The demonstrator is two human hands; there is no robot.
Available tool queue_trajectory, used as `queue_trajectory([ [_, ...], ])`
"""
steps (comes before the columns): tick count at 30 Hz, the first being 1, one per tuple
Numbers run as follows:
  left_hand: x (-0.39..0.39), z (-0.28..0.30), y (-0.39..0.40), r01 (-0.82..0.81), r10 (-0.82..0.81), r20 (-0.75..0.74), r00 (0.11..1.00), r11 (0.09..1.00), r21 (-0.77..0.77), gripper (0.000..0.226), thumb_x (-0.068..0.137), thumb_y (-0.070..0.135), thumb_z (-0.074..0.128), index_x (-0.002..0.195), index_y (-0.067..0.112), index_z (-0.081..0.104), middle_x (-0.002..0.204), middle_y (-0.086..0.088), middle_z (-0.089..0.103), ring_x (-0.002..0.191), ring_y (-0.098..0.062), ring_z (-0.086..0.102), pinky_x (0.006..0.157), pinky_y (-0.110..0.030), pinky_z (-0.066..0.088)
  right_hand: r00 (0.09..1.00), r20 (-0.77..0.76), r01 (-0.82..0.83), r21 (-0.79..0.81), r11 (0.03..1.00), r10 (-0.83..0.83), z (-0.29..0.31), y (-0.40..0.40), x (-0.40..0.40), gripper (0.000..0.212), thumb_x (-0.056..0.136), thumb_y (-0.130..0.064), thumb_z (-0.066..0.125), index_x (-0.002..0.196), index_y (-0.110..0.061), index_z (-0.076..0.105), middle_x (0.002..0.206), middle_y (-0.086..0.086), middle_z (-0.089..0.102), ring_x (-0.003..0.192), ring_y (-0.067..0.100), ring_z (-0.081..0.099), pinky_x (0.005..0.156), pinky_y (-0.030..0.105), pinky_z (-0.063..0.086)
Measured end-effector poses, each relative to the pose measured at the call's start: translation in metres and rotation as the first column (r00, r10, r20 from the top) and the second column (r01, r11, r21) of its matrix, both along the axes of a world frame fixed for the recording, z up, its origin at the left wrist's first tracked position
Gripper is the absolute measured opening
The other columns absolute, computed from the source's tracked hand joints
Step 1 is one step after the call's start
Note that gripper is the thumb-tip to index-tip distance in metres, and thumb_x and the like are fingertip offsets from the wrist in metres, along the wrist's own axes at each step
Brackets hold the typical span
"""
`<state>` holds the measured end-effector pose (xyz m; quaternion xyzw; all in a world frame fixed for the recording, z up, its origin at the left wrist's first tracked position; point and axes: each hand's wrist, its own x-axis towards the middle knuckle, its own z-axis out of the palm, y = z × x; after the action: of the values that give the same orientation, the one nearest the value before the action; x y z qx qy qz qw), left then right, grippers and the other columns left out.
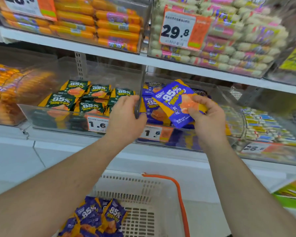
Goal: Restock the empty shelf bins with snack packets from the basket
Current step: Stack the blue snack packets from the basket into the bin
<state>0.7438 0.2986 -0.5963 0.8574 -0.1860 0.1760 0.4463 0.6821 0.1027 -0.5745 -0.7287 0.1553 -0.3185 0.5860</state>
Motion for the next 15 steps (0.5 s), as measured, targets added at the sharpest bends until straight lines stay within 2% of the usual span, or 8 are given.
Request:
queue_trajectory([
  [1, 0.002, -0.005, -0.006, -0.026, 0.02, 0.049, 0.999, 0.993, 0.119, 0.059, 0.083, 0.024, 0.067, 0.138, 0.018, 0.048, 0.133, -0.005, 0.048, 0.122, -0.025, 0.047, 0.101, -0.043, 0.039, 0.999, 0.005, 0.038, -0.006, 0.999, -0.038, -0.002, -0.004, 0.004, 0.032, 0.077, -0.009, 0.065, 0.091, -0.038, 0.069, 0.093, -0.003, 0.069, 0.074, 0.019, 0.058, 0.075, 0.05, 0.055],
  [3, 0.003, -0.014, -0.016, -0.043, 0.04, 0.016, 0.999, 0.949, 0.312, 0.073, 0.081, 0.031, 0.066, 0.146, 0.023, 0.034, 0.148, -0.005, 0.032, 0.135, -0.027, 0.034, 0.108, -0.044, 0.027, 0.995, -0.037, 0.085, -0.073, 0.994, -0.088, -0.008, -0.011, 0.01, 0.036, 0.082, -0.005, 0.064, 0.104, -0.034, 0.067, 0.098, -0.01, 0.066, 0.074, 0.017, 0.057, 0.074, 0.044, 0.055],
  [6, 0.004, -0.032, -0.021, -0.075, 0.071, 0.027, 0.997, 0.84, 0.538, 0.081, 0.082, 0.041, 0.061, 0.15, 0.023, 0.022, 0.158, -0.007, 0.016, 0.138, -0.028, 0.031, 0.112, -0.042, 0.018, 0.976, -0.139, 0.141, -0.194, 0.971, -0.169, -0.02, -0.021, 0.017, 0.039, 0.087, -0.003, 0.061, 0.123, -0.017, 0.063, 0.115, -0.004, 0.063, 0.083, 0.016, 0.054, 0.087, 0.035, 0.052],
  [8, 0.003, -0.038, -0.019, -0.119, 0.087, 0.083, 0.993, 0.79, 0.601, 0.081, 0.083, 0.044, 0.059, 0.151, 0.021, 0.02, 0.16, -0.009, 0.011, 0.138, -0.029, 0.032, 0.112, -0.041, 0.017, 0.959, -0.191, 0.164, -0.235, 0.958, -0.211, -0.026, -0.023, 0.022, 0.039, 0.088, -0.009, 0.062, 0.126, -0.018, 0.061, 0.119, 0.0, 0.064, 0.085, 0.02, 0.053, 0.093, 0.044, 0.051],
  [10, 0.001, -0.04, -0.018, -0.137, 0.091, 0.106, 0.99, 0.774, 0.618, 0.083, 0.084, 0.045, 0.057, 0.152, 0.022, 0.016, 0.161, -0.01, 0.008, 0.137, -0.03, 0.033, 0.112, -0.041, 0.018, 0.935, -0.25, 0.184, -0.266, 0.946, -0.252, -0.03, -0.021, 0.025, 0.041, 0.086, -0.018, 0.064, 0.127, -0.025, 0.06, 0.102, -0.004, 0.066, 0.094, 0.029, 0.059, 0.093, 0.054, 0.049],
  [12, 0.0, -0.04, -0.018, -0.146, 0.083, 0.127, 0.988, 0.747, 0.649, 0.085, 0.086, 0.047, 0.055, 0.154, 0.024, 0.009, 0.162, -0.012, 0.005, 0.136, -0.031, 0.033, 0.112, -0.042, 0.018, 0.911, -0.299, 0.188, -0.309, 0.932, -0.283, -0.032, -0.023, 0.025, 0.044, 0.085, -0.027, 0.065, 0.128, -0.031, 0.058, 0.086, -0.009, 0.062, 0.112, 0.035, 0.056, 0.096, 0.057, 0.044],
  [13, 0.0, -0.04, -0.018, -0.148, 0.081, 0.131, 0.988, 0.731, 0.666, 0.086, 0.086, 0.048, 0.054, 0.154, 0.025, 0.006, 0.162, -0.012, 0.004, 0.137, -0.031, 0.033, 0.112, -0.043, 0.018, 0.897, -0.321, 0.19, -0.339, 0.921, -0.304, -0.032, -0.023, 0.025, 0.044, 0.085, -0.031, 0.065, 0.128, -0.033, 0.057, 0.092, -0.004, 0.064, 0.121, 0.036, 0.051, 0.101, 0.056, 0.039],
  [15, -0.001, -0.039, -0.018, -0.147, 0.08, 0.129, 0.988, 0.716, 0.682, 0.086, 0.088, 0.049, 0.053, 0.154, 0.026, 0.003, 0.162, -0.013, 0.001, 0.138, -0.032, 0.031, 0.113, -0.043, 0.018, 0.862, -0.37, 0.192, -0.396, 0.898, -0.347, -0.031, -0.023, 0.023, 0.041, 0.088, -0.035, 0.064, 0.128, -0.035, 0.056, 0.119, 0.007, 0.064, 0.137, 0.033, 0.033, 0.11, 0.052, 0.026],
])
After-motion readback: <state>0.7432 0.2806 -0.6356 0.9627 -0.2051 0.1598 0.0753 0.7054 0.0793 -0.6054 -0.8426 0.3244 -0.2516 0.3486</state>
